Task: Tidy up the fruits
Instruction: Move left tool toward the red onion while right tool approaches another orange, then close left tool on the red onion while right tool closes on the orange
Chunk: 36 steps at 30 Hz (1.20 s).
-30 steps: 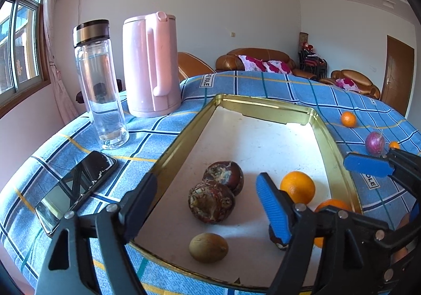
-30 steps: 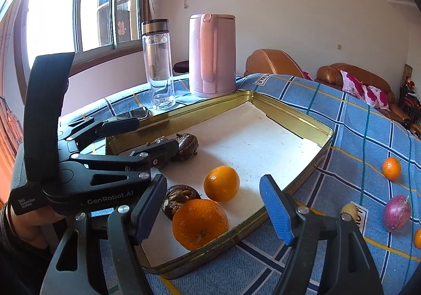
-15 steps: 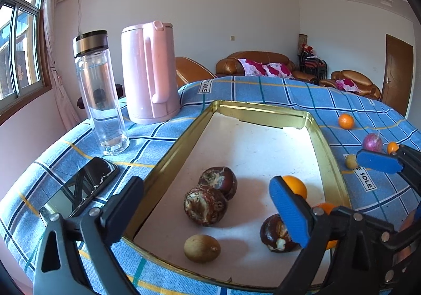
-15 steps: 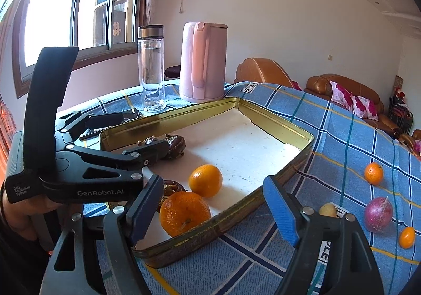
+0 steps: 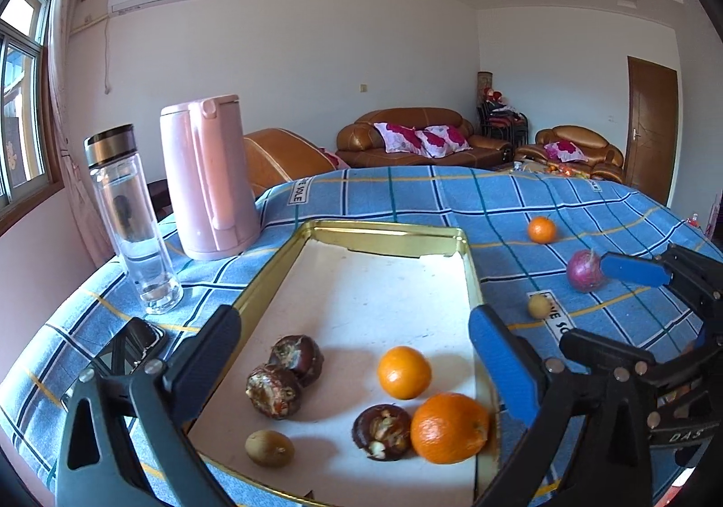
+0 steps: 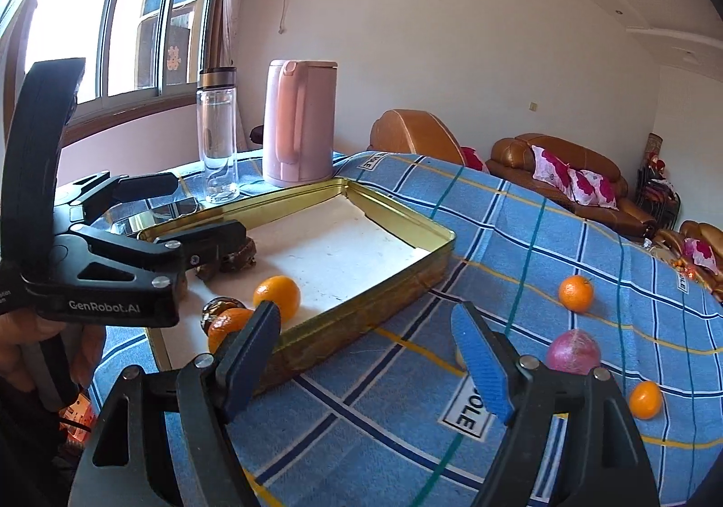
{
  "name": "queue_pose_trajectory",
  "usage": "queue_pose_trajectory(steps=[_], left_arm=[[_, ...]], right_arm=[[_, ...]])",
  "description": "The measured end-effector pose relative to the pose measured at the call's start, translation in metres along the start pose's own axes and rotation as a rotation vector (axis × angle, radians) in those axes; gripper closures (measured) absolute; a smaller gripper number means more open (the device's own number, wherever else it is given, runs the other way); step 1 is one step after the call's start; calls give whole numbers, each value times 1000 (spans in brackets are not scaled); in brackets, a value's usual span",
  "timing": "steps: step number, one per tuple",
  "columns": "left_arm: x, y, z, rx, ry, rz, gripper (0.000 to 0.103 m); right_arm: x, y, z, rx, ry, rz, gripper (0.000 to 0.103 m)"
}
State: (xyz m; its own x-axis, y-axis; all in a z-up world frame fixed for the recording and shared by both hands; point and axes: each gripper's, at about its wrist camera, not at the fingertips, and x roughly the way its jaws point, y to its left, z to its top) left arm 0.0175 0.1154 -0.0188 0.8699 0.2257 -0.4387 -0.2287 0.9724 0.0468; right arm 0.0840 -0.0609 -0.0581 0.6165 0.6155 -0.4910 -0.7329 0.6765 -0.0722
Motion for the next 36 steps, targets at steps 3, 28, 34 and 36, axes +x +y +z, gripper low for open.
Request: queue_pose_trajectory(steps=[3,28,34,36], left_arm=[[-3,-24,8,37,-13,-41,0],[86,-194,30,153,145,-258,0],[115,-207,27,133,193,-258,0],[123,-212,28,137,206,-262,2]], right_arm=[[-14,-27,-1,35,-12,-55,24],[-32,-212,-37,391,60,-419,24],[-12,-227,-54,433,123,-431,24],[-6,-232,-59,445,145,-426,24]])
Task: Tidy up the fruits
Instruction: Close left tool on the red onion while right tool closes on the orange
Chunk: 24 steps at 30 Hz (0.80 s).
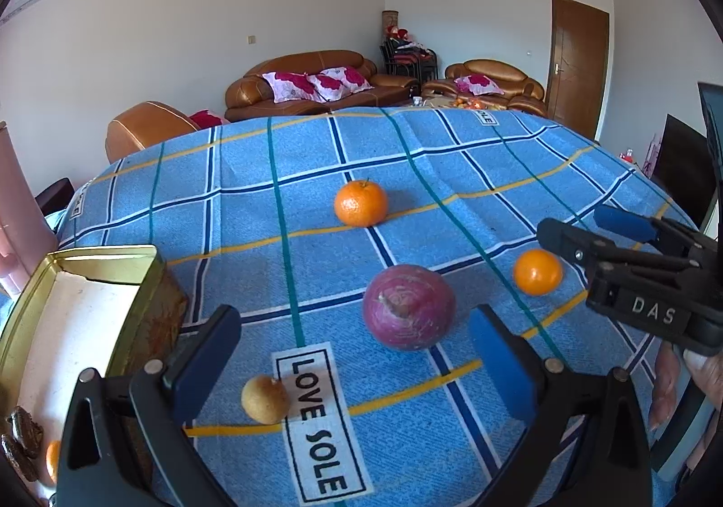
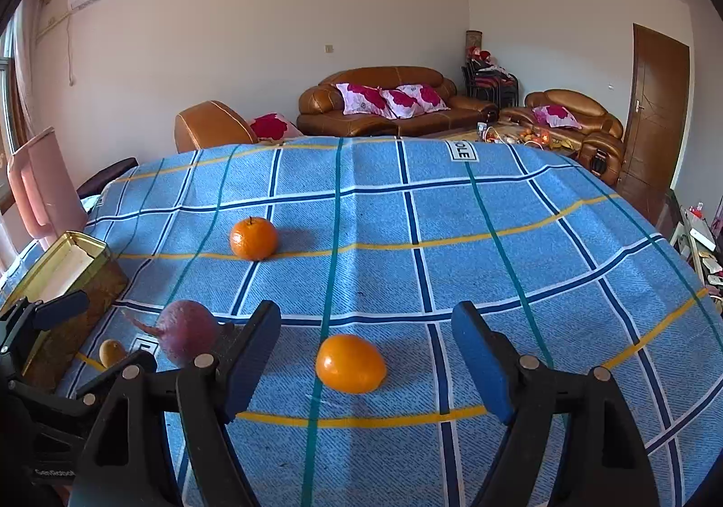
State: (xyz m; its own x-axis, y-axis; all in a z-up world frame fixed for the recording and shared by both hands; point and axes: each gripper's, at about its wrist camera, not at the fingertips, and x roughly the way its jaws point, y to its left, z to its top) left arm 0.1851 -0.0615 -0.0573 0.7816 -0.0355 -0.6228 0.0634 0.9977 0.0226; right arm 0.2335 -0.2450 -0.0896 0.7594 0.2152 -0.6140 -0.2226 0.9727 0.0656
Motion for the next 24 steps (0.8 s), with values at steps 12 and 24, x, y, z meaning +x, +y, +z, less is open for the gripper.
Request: queue_pose_trajectory(steps=[12,24], left_arm=[[35,-12,10,12,97,-56,18],[44,-21,10,44,143,-76,47]], right_arm=[[38,-5,-4,32,180,81,36],[43,-4,-6,26,215,107,60]])
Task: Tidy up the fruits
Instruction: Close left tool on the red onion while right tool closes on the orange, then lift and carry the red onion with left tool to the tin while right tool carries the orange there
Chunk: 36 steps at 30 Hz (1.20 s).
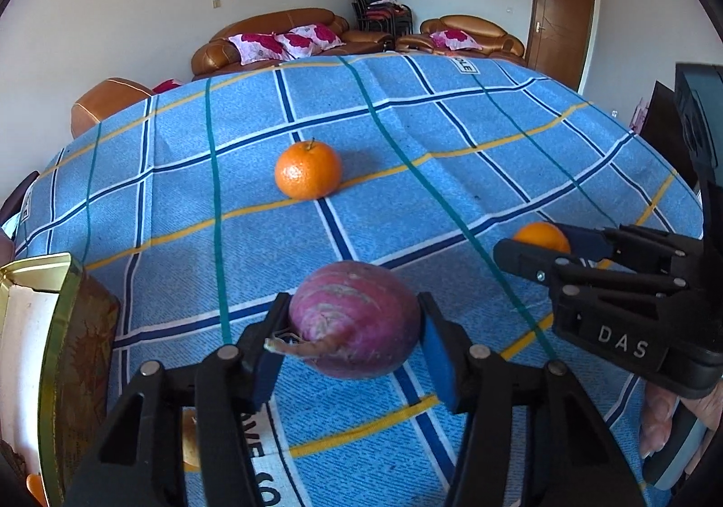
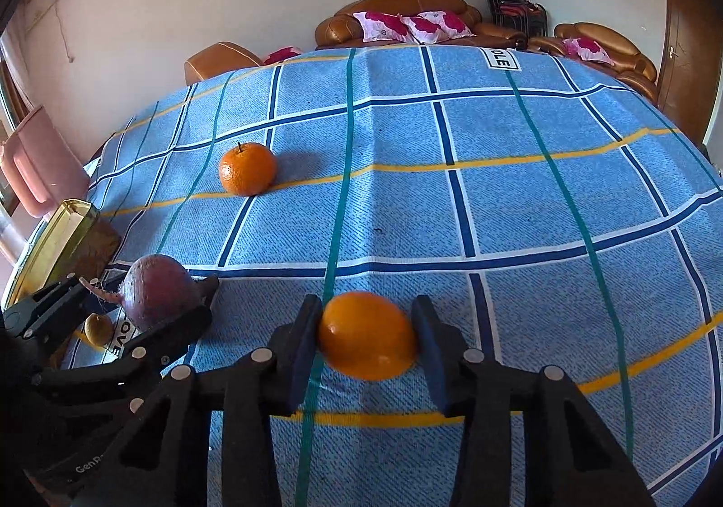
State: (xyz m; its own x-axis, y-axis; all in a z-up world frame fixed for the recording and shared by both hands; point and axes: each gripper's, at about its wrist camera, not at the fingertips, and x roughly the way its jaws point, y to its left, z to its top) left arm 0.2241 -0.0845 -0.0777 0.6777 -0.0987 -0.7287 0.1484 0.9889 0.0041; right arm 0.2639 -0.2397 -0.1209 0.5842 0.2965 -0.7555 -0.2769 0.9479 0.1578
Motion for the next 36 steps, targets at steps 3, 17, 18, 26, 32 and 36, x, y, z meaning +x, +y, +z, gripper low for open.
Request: queue_pose_trajectory(steps=[3,17,18,26,32,36], left_arm=[[-6,3,-1,-12,-30,-7,47],[-30,16,-5,-72,-145,-4,47],[-32,17,-6,-75,-153,-3,47],[-45,17,-10,-73,-217,22,47],[-53,14,-11,-60,-258,40,47],[-57,13,-13,-53,-277,46,47]], right_arm=[[-7,0,0,-5,-34,-3,60],[-34,14,-3,-68,-166,-7,60],[-35,15,-3,-70,-174,-3,60],[-46,17,-6,-78,-236,27,60],[-54,19,-9,-88,-283,34,60],[-57,21,-10,-99,-304,28,60]])
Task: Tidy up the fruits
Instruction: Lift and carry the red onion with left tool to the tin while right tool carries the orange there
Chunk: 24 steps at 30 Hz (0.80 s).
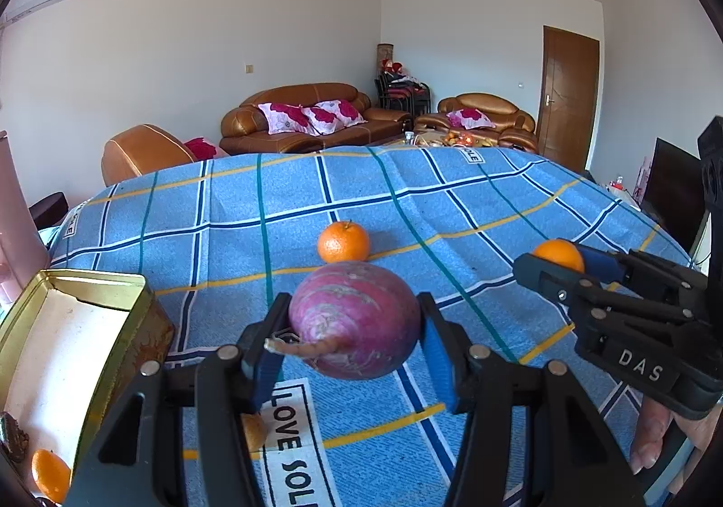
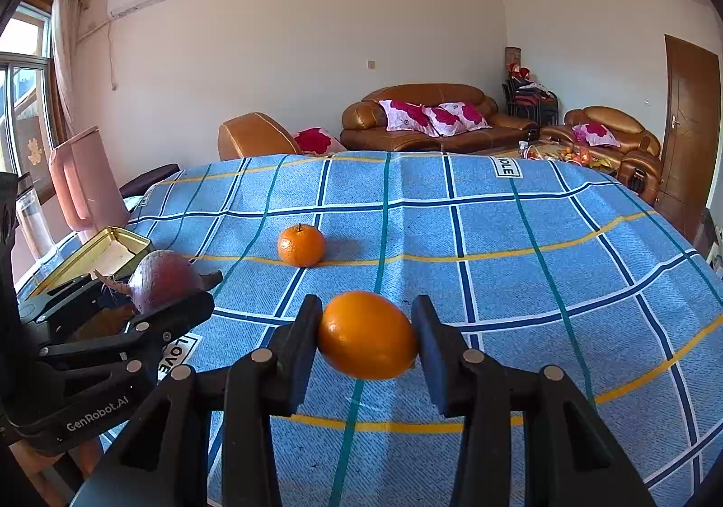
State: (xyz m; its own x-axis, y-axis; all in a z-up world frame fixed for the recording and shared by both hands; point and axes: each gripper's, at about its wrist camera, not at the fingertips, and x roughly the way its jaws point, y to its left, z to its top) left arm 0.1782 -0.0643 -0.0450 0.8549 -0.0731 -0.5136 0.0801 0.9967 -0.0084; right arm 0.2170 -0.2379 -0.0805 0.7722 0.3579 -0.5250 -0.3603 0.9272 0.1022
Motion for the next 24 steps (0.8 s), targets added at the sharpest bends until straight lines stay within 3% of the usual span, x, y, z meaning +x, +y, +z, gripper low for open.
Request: queue_pose_trajectory(steps=[24], left_arm=[[-25,-6,-5,38,-107,33,47]], right_arm=[[-30,13,-5,-70,-157,-18,60]])
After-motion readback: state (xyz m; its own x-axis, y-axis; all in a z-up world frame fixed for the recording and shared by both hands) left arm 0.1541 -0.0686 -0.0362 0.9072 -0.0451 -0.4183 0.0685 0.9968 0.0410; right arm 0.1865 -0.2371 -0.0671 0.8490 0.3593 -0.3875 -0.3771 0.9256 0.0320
